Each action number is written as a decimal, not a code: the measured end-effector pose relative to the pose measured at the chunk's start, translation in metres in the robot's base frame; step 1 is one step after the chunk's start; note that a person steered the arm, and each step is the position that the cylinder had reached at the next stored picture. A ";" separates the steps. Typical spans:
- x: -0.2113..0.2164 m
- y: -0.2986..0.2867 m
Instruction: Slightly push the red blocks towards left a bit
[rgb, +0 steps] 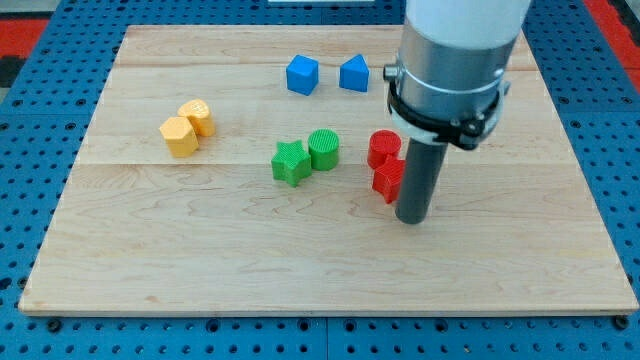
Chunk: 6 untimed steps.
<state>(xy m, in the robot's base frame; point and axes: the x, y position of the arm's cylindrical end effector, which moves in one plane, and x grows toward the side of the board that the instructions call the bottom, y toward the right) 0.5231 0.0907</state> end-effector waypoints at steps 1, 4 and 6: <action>0.003 0.028; -0.009 -0.105; -0.027 -0.221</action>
